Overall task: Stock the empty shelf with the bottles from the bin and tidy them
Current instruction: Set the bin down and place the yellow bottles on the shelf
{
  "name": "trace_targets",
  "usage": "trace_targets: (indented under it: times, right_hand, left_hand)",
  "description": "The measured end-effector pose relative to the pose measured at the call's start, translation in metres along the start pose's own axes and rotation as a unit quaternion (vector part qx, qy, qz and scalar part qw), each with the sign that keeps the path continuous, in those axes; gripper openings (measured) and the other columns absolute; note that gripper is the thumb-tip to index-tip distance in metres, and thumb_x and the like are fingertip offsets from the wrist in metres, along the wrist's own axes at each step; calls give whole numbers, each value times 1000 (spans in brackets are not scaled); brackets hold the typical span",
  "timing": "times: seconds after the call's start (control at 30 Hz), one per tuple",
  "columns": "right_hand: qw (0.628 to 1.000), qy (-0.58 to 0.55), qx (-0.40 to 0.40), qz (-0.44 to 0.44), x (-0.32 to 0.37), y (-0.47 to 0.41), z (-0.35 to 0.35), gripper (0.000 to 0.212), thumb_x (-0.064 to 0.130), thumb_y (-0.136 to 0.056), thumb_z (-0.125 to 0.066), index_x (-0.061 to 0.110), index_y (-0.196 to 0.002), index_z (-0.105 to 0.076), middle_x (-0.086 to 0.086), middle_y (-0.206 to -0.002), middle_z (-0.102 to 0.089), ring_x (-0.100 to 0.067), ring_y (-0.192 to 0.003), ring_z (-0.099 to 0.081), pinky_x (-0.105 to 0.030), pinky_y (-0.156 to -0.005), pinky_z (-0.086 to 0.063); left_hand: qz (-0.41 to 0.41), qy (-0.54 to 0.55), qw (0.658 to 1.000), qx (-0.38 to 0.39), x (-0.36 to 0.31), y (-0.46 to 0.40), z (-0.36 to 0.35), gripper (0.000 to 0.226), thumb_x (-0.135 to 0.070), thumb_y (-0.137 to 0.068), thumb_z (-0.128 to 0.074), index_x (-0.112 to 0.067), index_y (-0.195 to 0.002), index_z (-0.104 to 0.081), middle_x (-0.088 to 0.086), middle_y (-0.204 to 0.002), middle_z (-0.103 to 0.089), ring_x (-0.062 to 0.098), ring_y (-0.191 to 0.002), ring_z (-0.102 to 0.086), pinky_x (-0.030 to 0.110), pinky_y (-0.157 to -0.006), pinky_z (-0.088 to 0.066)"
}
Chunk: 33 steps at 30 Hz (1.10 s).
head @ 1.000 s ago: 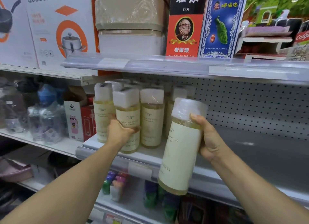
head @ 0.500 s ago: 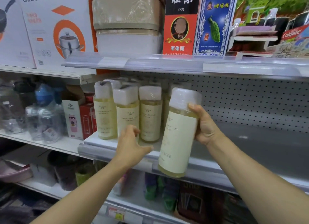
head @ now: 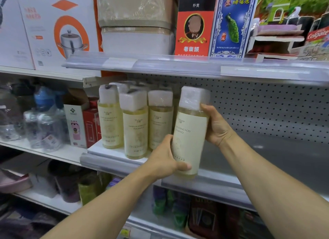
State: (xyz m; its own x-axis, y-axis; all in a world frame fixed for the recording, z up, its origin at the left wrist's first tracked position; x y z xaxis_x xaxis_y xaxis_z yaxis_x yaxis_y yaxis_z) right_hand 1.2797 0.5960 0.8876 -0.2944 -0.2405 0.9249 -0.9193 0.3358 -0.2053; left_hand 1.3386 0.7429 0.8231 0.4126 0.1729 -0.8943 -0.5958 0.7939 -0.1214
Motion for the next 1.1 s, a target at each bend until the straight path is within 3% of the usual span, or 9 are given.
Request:
trace_targets:
  times: [0.07, 0.2, 0.27, 0.53, 0.67, 0.73, 0.83, 1.0, 1.1]
  right_hand:
    - [998, 42, -34, 28, 4, -4, 2, 75, 45, -34, -89, 15, -99, -65, -6, -88, -70, -19, -76, -66, -33, -74, -54]
    - [967, 222, -112, 56, 8, -2, 7, 20, 32, -86, -62, 23, -104, -63, 0, -103, -68, -21, -96, -62, -36, -83, -51]
    - [943, 299, -143, 22, 3, 1, 13, 23, 34, -95, -51, 20, -111, -59, -4, -107, -66, -25, -99, -62, -42, -85, -52]
    - [936, 318, -151, -8, -14, 13, 10, 18, 0, -90, -42, 16, -90, -52, -4, -93, -60, -24, -90, -59, -40, -81, -53]
    - [914, 387, -121, -18, -26, 28, 14, 29, 20, -87, -66, 20, -110, -49, 5, -100, -61, -13, -92, -60, -24, -71, -49]
    - [894, 432, -115, -37, -35, 32, 19, 46, 34, -80, -74, 22, -116, -48, 6, -106, -60, -12, -97, -59, -27, -75, -49]
    - [887, 442, -122, -50, -45, 30, 24, 45, 30, -79, -76, 21, -115, -50, 6, -104, -62, -13, -96, -60, -30, -79, -51]
    - [883, 452, -113, -56, -43, 17, 30, 36, -3, -88, -57, 14, -120, -57, -1, -99, -62, -20, -93, -59, -19, -67, -43]
    - [850, 513, -97, -73, -42, 18, 33, 60, -16, -84, -38, 20, -130, -50, -1, -104, -57, -20, -100, -54, -22, -76, -42]
  left_hand:
    - [4, -16, 999, -44, 3, -6, 0, 71, -22, -57, -88, -25, -112, -44, -10, -111, -62, 11, -104, -60, 37, -94, -50]
    - [27, -61, 987, -144, 12, -15, -5, 71, -27, -57, -89, -23, -109, -40, -4, -111, -61, 19, -105, -58, 38, -91, -49]
    - [42, -89, 979, -176, 16, -17, -10, 75, -31, -57, -88, -22, -112, -38, 0, -112, -61, 23, -105, -57, 41, -90, -50]
    - [76, -169, 953, -239, 16, -22, -29, 83, -44, -56, -87, -16, -110, -31, 9, -118, -52, 28, -112, -50, 42, -88, -48]
    - [41, -222, 951, -212, 21, -17, -27, 76, -37, -66, -83, -16, -117, -29, 8, -121, -47, 27, -113, -49, 41, -88, -49]
    - [36, -232, 952, -194, 24, -12, -22, 69, -32, -71, -80, -18, -117, -31, 6, -120, -49, 27, -111, -53, 42, -86, -49]
    - [39, -269, 942, -196, 22, -9, -18, 65, -36, -73, -78, -20, -115, -31, 4, -118, -52, 29, -106, -57, 41, -81, -48]
    - [51, -319, 922, -212, 11, -20, -25, 70, -39, -72, -79, -13, -115, -31, 9, -118, -54, 32, -105, -59, 39, -80, -46]
    - [63, -337, 915, -214, 7, -28, -32, 72, -39, -73, -78, -9, -120, -32, 11, -118, -55, 33, -107, -59, 38, -81, -46]
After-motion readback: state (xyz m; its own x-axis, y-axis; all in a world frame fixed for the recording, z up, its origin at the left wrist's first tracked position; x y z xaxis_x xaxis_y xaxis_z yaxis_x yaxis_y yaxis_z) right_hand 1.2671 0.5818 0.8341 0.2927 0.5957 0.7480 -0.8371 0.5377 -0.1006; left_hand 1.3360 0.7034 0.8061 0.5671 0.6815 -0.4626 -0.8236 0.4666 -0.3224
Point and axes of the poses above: each hand's wrist, its own y-axis away from the middle knuckle, its own z-axis out of the back of the hand, x = y × z, the point moved 2 cm from there along -y, towards the middle knuckle
